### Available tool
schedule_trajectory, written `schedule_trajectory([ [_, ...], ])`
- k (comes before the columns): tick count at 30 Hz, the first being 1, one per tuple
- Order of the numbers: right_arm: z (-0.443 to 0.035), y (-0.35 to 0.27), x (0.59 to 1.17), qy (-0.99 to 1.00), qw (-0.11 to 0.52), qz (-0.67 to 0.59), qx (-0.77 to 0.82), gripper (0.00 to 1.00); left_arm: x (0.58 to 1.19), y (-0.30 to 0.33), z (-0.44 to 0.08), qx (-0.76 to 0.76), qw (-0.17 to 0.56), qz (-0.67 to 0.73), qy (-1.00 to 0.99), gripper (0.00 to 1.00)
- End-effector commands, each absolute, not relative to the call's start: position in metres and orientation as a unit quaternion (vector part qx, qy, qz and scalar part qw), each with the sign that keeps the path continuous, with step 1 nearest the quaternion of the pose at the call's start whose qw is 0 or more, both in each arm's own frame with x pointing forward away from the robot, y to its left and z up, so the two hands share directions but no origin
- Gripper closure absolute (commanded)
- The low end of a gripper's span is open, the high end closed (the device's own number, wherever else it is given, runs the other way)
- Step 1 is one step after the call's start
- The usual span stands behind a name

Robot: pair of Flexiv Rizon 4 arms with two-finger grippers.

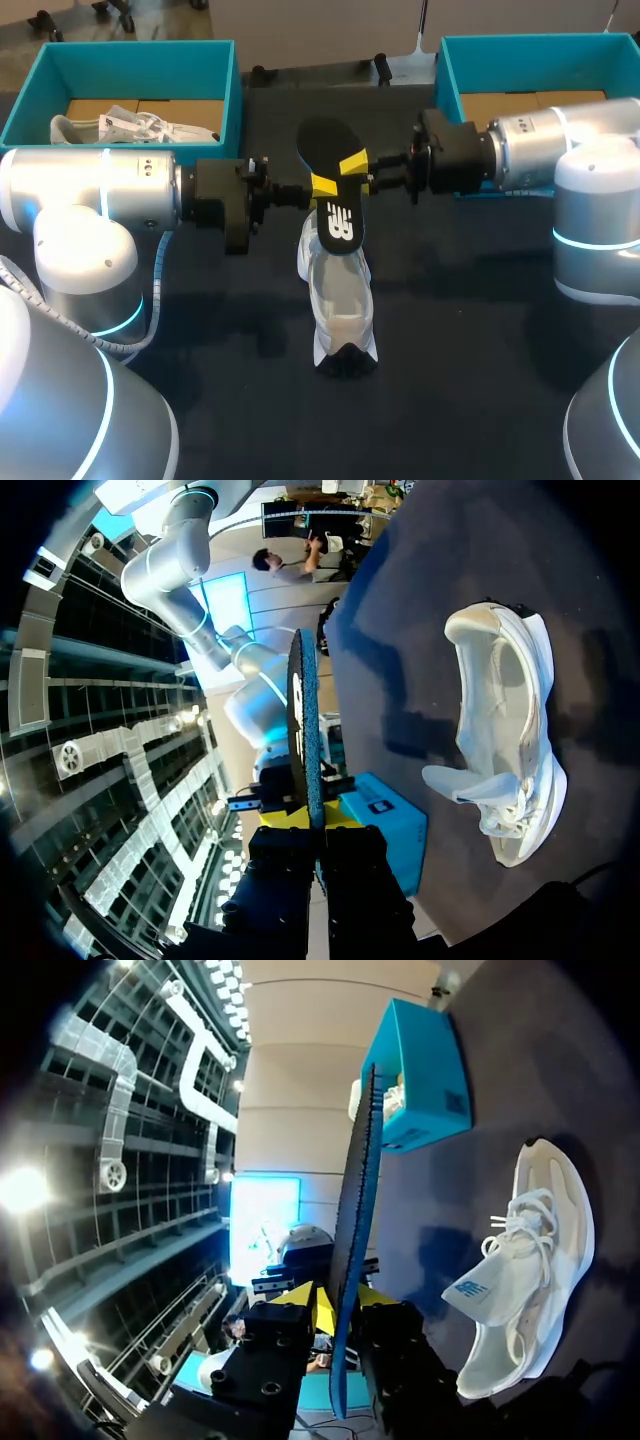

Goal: Take the shoe out of the shoebox, open the shoe tongue, remove and reinsert the insole, then place the shoe into the shoebox

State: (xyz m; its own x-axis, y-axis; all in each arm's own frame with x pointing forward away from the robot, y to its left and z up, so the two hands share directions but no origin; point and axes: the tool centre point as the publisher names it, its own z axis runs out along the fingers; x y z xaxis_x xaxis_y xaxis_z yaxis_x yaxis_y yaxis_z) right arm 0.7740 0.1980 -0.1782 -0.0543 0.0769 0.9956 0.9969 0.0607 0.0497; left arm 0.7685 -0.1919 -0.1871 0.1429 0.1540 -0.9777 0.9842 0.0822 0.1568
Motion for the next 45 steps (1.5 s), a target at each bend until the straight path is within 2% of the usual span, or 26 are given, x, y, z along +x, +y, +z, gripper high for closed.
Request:
schedule_trajectory([
  [1, -0.1786, 0.2004, 0.7772, -0.548, 0.482, -0.479, -0.489, 0.79, 0.7676, -0.1930, -0.1879, 0.547, 0.522, -0.397, 0.519, 1.00],
  [12, -0.1804, 0.2018, 0.7800, -0.541, 0.484, -0.484, -0.489, 0.82, 0.7676, -0.1930, -0.1879, 0.547, 0.522, -0.397, 0.519, 1.00],
  [20, -0.1842, 0.2010, 0.7791, -0.535, 0.484, -0.491, -0.489, 0.92, 0.7676, -0.1930, -0.1879, 0.547, 0.522, -0.397, 0.519, 1.00],
  [30, -0.1847, 0.2014, 0.7779, -0.525, 0.484, -0.503, -0.487, 0.91, 0.7676, -0.1930, -0.1879, 0.547, 0.522, -0.397, 0.519, 1.00],
  [32, -0.1848, 0.2015, 0.7778, -0.525, 0.484, -0.504, -0.486, 0.93, 0.7676, -0.1930, -0.1879, 0.547, 0.522, -0.397, 0.519, 1.00],
  [34, -0.1842, 0.2017, 0.7776, -0.525, 0.483, -0.506, -0.485, 1.00, 0.7676, -0.1930, -0.1879, 0.547, 0.522, -0.397, 0.519, 1.00],
  [39, -0.1822, 0.2015, 0.7779, -0.527, 0.482, -0.507, -0.483, 1.00, 0.7676, -0.1930, -0.1879, 0.547, 0.522, -0.397, 0.519, 1.00],
  [40, -0.1821, 0.2015, 0.7779, -0.528, 0.481, -0.507, -0.483, 1.00, 0.7674, -0.1925, -0.1882, 0.547, 0.522, -0.398, 0.520, 0.72],
  [41, -0.1821, 0.2015, 0.7779, -0.528, 0.481, -0.507, -0.483, 1.00, 0.7674, -0.1921, -0.1883, 0.547, 0.522, -0.398, 0.520, 0.64],
  [42, -0.1820, 0.2014, 0.7778, -0.528, 0.481, -0.507, -0.483, 1.00, 0.7676, -0.1910, -0.1888, 0.548, 0.522, -0.397, 0.520, 0.02],
  [45, -0.1818, 0.2012, 0.7773, -0.528, 0.481, -0.507, -0.482, 1.00, 0.7672, -0.1833, -0.1864, 0.545, 0.519, -0.398, 0.525, 0.00],
])
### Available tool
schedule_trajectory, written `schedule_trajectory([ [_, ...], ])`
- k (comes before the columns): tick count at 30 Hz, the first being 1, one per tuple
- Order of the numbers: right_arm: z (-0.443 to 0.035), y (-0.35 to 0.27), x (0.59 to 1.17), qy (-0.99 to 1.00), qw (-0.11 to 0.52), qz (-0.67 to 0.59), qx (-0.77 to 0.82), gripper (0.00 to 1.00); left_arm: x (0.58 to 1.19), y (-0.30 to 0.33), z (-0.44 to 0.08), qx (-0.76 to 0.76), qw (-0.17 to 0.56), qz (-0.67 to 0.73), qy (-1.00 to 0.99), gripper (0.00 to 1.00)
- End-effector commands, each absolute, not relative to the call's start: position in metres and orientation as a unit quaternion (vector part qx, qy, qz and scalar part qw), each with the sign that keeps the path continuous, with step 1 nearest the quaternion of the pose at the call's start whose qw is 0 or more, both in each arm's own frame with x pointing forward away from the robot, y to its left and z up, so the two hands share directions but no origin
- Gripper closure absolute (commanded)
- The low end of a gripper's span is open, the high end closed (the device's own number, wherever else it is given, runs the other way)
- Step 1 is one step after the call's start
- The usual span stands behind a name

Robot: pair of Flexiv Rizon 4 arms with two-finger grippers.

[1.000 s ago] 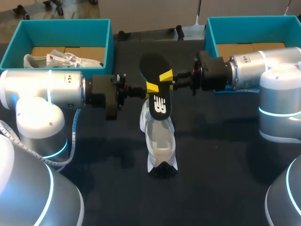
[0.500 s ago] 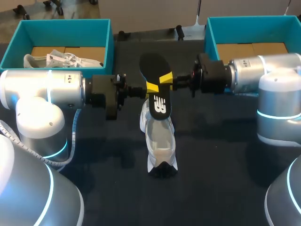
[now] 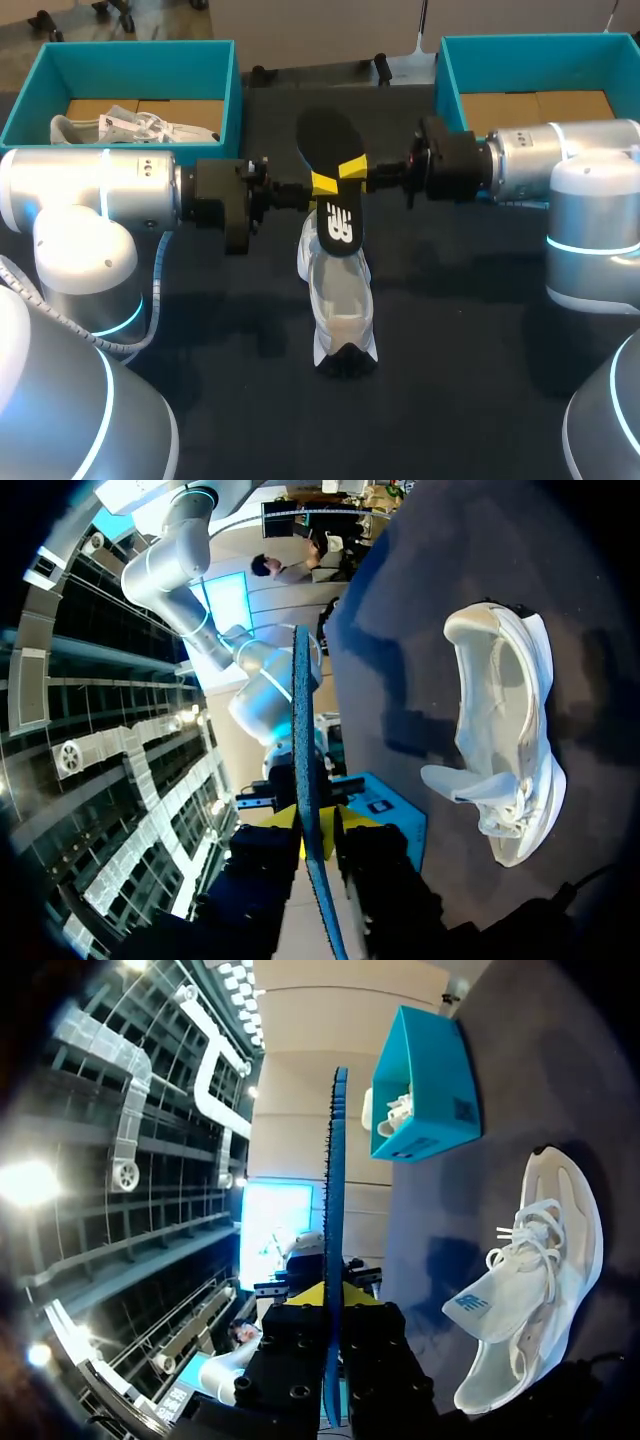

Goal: Take the shoe out of the shoebox, open the shoe tongue, remove and reinsert the insole, then place the shoe into the shoebox

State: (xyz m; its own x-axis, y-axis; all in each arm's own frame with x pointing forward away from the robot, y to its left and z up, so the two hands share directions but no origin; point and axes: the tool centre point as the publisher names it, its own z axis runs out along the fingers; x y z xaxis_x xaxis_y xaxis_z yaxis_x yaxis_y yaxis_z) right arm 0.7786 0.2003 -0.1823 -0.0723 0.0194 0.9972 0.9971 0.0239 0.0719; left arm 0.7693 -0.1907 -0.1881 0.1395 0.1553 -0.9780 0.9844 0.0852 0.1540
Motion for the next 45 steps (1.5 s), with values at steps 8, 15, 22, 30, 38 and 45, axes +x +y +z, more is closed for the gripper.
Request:
schedule_trajectory([
  [8, -0.187, 0.200, 0.773, -0.529, 0.480, -0.507, -0.484, 1.00, 0.765, -0.130, -0.173, 0.565, 0.473, -0.377, 0.561, 0.00],
  [15, -0.197, 0.203, 0.774, -0.541, 0.479, -0.496, -0.482, 1.00, 0.778, -0.093, -0.165, 0.583, 0.405, -0.341, 0.617, 0.00],
  [22, -0.205, 0.205, 0.775, -0.543, 0.477, -0.497, -0.480, 1.00, 0.782, -0.086, -0.162, 0.622, 0.374, -0.292, 0.623, 0.00],
  [30, -0.220, 0.205, 0.778, -0.544, 0.475, -0.502, -0.475, 1.00, 0.784, -0.089, -0.156, 0.621, 0.373, -0.291, 0.625, 0.00],
  [38, -0.223, 0.204, 0.778, -0.542, 0.475, -0.503, -0.477, 1.00, 0.809, -0.114, -0.112, 0.655, 0.255, -0.252, 0.666, 0.00],
  [45, -0.223, 0.204, 0.778, -0.542, 0.475, -0.503, -0.477, 1.00, 0.820, -0.138, -0.093, 0.673, 0.144, -0.202, 0.697, 0.00],
])
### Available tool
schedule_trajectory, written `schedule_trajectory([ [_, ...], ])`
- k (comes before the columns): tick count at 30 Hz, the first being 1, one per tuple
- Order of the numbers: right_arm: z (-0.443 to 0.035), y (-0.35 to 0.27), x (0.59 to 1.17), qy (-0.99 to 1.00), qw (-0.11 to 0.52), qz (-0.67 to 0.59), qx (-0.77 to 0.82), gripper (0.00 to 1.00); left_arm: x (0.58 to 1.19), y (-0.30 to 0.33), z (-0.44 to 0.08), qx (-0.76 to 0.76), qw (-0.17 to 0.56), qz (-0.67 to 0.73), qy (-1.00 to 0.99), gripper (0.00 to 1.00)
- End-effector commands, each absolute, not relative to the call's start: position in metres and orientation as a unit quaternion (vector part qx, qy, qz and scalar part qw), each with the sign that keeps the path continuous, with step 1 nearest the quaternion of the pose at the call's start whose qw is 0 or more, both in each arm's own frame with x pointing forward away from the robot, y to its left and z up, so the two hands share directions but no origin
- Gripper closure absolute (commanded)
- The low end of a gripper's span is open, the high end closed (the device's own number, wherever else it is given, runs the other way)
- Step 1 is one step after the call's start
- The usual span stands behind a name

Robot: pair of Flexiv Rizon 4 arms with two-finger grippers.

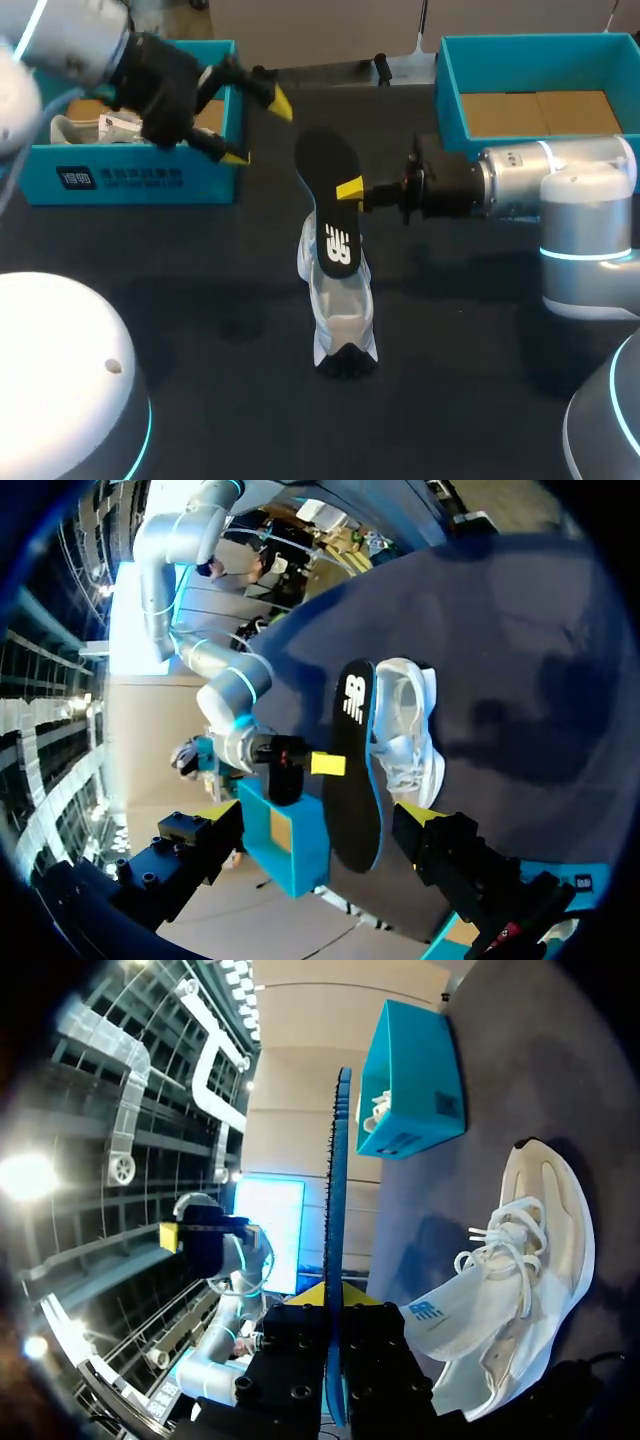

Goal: Take the shoe out of the shoebox, open the shoe tongue, remove and reinsert the insole, then place the shoe into the shoebox

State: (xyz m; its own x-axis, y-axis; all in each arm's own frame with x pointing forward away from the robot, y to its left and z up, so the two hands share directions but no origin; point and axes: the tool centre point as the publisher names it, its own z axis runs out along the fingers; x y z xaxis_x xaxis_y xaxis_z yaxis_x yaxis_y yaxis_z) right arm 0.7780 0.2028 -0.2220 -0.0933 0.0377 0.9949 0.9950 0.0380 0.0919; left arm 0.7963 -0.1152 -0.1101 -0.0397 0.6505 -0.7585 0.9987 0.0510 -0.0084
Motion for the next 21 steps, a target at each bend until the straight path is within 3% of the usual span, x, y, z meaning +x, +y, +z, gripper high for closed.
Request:
schedule_trajectory([
  [1, -0.223, 0.204, 0.778, -0.542, 0.475, -0.503, -0.477, 1.00, 0.821, -0.140, -0.094, 0.675, 0.128, -0.191, 0.702, 0.00],
  [14, -0.223, 0.204, 0.778, -0.542, 0.475, -0.503, -0.477, 1.00, 0.825, -0.166, -0.099, 0.686, -0.009, -0.077, 0.723, 0.00],
  [21, -0.223, 0.204, 0.778, -0.542, 0.475, -0.503, -0.477, 1.00, 0.834, -0.179, -0.097, 0.683, -0.032, -0.042, 0.729, 0.00],
])
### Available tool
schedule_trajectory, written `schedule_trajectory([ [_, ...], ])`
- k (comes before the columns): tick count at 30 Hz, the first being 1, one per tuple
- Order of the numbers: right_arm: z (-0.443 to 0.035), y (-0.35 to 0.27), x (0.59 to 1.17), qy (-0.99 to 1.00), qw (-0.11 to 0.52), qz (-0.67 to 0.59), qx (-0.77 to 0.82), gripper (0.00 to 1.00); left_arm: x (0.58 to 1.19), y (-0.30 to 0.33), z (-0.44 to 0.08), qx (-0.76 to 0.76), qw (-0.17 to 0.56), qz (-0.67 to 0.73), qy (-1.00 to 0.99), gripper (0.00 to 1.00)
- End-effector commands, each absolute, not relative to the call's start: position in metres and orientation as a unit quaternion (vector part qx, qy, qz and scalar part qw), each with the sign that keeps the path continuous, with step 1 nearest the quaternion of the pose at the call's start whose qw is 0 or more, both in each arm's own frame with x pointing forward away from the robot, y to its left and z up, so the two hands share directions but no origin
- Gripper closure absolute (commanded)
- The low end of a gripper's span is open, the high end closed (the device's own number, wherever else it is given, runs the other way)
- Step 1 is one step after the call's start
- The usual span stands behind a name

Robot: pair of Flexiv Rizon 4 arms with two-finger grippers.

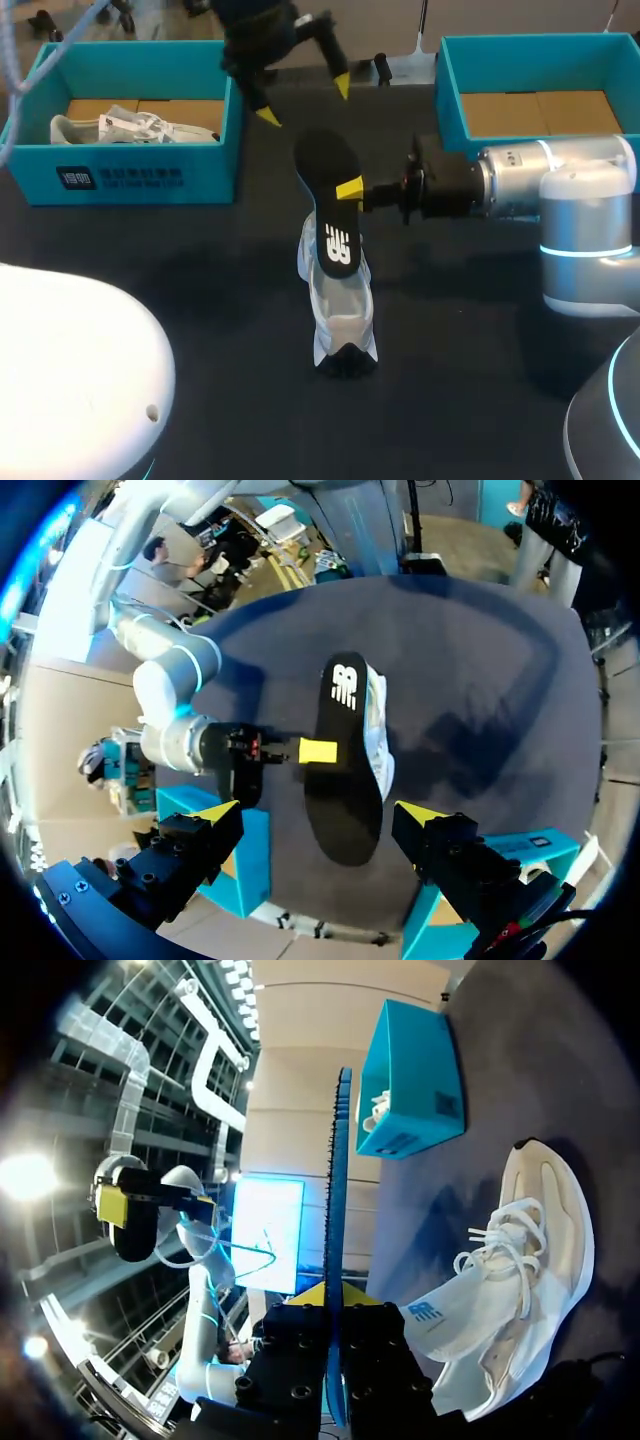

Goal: Take the shoe out of the shoebox, open the shoe tongue, remove and reinsert the insole, then place the shoe into the shoebox

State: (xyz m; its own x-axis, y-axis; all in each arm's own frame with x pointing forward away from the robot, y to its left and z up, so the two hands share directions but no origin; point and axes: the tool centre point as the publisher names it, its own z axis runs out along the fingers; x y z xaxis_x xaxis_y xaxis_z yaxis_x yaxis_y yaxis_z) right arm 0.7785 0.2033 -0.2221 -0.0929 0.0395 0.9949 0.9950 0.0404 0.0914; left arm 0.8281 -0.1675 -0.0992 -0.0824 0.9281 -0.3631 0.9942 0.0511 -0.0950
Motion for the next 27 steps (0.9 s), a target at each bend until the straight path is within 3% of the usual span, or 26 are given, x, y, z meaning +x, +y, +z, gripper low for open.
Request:
schedule_trajectory([
  [1, -0.223, 0.204, 0.778, -0.542, 0.475, -0.503, -0.477, 1.00, 0.835, -0.180, -0.098, 0.682, -0.034, -0.039, 0.730, 0.00],
  [11, -0.223, 0.204, 0.778, -0.542, 0.475, -0.503, -0.477, 1.00, 0.840, -0.194, -0.106, 0.672, -0.048, -0.034, 0.738, 0.00],
  [27, -0.223, 0.204, 0.778, -0.542, 0.475, -0.503, -0.477, 1.00, 0.828, -0.156, -0.109, 0.639, 0.164, -0.203, 0.724, 0.00],
])
